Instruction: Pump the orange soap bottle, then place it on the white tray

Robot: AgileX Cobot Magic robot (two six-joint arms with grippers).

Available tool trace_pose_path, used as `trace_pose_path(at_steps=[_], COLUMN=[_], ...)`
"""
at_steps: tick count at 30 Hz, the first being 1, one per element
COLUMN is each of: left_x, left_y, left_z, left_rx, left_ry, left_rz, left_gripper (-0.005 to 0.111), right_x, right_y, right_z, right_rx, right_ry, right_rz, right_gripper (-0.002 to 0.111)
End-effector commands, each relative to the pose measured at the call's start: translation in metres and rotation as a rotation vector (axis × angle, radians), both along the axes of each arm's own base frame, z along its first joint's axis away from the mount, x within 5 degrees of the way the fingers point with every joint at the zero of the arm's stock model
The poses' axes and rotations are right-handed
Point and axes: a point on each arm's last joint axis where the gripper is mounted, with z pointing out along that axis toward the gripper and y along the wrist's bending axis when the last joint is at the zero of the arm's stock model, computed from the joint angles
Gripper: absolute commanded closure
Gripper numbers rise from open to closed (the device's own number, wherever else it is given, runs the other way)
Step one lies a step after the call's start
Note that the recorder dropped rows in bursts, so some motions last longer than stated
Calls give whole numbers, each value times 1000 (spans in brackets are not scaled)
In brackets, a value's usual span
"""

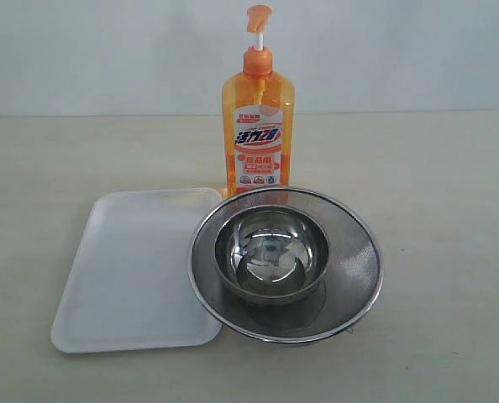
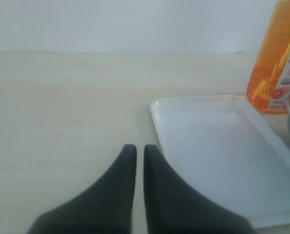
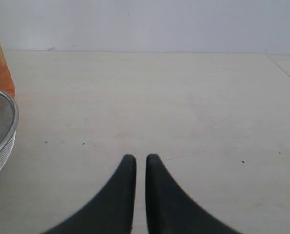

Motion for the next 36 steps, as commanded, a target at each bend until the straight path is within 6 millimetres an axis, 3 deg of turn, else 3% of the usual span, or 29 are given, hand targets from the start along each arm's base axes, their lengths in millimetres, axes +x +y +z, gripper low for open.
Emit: trace_pose_path(at_steps=[1,25,36], left_x=[0,0,0], left_y=[0,0,0], left_z=[0,0,0], left_rx=[-3,-3,-3], left_ry=[-3,-3,-3], left_rz=[2,2,2], left_gripper=[102,102,102], right_x=[0,-1,-21], right_y=[0,1,5], right_z=[1,-1,92], right_rx=[-6,30,219], right_ry=[-17,15,-239], right_rz=[-3,-1,37], right_gripper=[103,103,103])
